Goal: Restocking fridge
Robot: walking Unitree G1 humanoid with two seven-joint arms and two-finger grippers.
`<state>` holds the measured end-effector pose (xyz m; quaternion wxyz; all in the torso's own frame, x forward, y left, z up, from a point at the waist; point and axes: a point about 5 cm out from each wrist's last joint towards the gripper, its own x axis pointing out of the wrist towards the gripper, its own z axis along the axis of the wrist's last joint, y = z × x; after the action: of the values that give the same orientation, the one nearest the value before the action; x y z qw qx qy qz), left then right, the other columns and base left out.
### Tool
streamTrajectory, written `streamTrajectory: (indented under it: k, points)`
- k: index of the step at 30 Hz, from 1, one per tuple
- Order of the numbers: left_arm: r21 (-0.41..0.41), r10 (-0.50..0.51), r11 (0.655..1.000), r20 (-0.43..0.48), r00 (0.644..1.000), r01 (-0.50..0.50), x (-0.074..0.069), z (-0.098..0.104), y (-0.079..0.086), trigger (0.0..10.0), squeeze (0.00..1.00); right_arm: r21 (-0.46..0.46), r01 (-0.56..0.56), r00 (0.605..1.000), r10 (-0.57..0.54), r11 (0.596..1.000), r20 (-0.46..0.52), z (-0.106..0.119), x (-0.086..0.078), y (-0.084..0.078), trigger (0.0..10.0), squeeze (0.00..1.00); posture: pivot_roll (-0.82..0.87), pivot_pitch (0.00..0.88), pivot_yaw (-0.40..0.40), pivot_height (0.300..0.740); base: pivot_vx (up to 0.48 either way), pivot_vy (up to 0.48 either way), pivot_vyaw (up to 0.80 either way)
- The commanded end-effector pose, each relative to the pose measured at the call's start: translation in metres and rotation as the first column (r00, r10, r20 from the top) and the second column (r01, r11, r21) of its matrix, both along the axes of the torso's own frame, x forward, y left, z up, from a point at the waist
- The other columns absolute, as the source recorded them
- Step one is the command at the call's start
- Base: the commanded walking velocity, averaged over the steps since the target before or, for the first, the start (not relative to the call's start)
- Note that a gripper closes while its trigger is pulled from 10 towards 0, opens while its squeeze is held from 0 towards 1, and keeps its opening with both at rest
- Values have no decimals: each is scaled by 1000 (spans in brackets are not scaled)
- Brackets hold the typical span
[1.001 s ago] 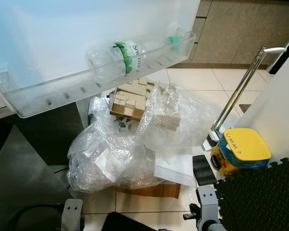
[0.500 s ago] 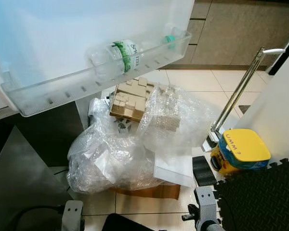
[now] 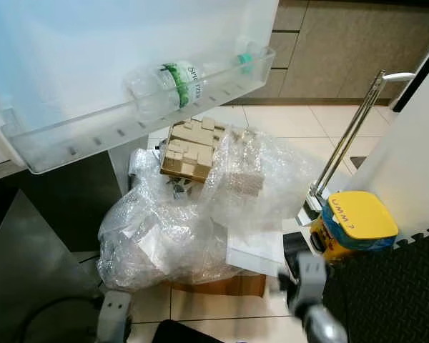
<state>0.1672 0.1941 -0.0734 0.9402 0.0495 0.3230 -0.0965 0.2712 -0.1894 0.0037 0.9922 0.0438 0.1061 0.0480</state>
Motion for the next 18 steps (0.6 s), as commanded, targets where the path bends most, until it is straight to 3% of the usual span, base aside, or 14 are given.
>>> streamTrajectory:
  k: [1, 3, 5, 6, 8, 10, 11, 12, 13, 14, 15, 16, 17, 18]
  points:
    - [26, -72, 997, -11, 997, 72, -5, -1, 2, 10000, 0, 20, 23, 996, -25, 1000, 87, 14, 9, -4, 10000, 0, -84, 108, -14, 740, 0, 0, 0]
    - [22, -139, 990, 28, 990, 139, 1, 3, -3, 10000, 0, 70, 16, 962, -34, 997, 271, 58, 41, -3, 10000, 0, -85, 113, -10, 740, 0, 0, 0]
    - [-1, -178, 984, 102, 979, 180, 12, 12, -7, 10000, 0, 129, -39, 880, -27, 991, 475, 120, 73, 4, 10000, 0, -84, 116, -11, 740, 0, 0, 0]
    - [-1, -178, 984, 102, 979, 180, 12, 12, -7, 10000, 0, 129, -39, 880, -27, 991, 475, 120, 73, 4, 10000, 0, -84, 116, -11, 740, 0, 0, 0]
    - [-12, -204, 978, 175, 963, 210, 23, 21, -9, 10000, 0, 158, -102, 801, -13, 982, 598, 165, 90, 13, 9569, 0, -84, 117, -11, 740, 0, 0, 0]
    - [-12, -204, 978, 175, 963, 210, 23, 21, -9, 10000, 0, 158, -102, 801, -13, 982, 598, 165, 90, 13, 9569, 0, -84, 117, -11, 740, 0, 0, 0]
    - [-13, -218, 974, 218, 951, 226, 29, 27, -11, 10000, 0, 169, -144, 763, 1, 975, 647, 186, 97, 18, 7176, 0, -80, 117, -12, 740, 0, 0, 0]
    - [-13, -218, 974, 218, 951, 226, 29, 27, -11, 10000, 0, 169, -144, 763, 1, 975, 647, 186, 97, 18, 7176, 0, -80, 117, -12, 740, 0, 0, 0]
    - [-17, -236, 968, 285, 929, 251, 38, 35, -16, 10000, 0, 168, -182, 731, 19, 969, 682, 201, 101, 24, 2784, 0, -73, 118, -14, 740, 0, 0, 0]
    - [-13, -262, 957, 377, 888, 288, 49, 49, -23, 10000, 0, 165, -226, 705, 44, 960, 708, 214, 105, 32, 0, 0, -71, 117, -14, 740, 0, 0, 0]
    - [-13, -262, 957, 377, 888, 288, 49, 49, -23, 10000, 0, 165, -226, 705, 44, 960, 708, 214, 105, 32, 0, 0, -71, 117, -14, 740, 0, 0, 0]
    - [-4, -284, 947, 458, 842, 321, 58, 63, -31, 10000, 0, 160, -264, 688, 70, 951, 722, 222, 108, 40, 0, 0, -69, 117, -13, 740, 0, 0, 0]
    - [6, -298, 938, 526, 796, 347, 66, 77, -39, 10000, 0, 148, -288, 682, 94, 946, 726, 227, 111, 48, 4667, 0, -68, 119, -14, 740, 0, 0, 0]
    - [6, -298, 938, 526, 796, 347, 66, 77, -39, 10000, 0, 148, -288, 682, 94, 946, 726, 227, 111, 48, 4667, 0, -68, 119, -14, 740, 0, 0, 0]
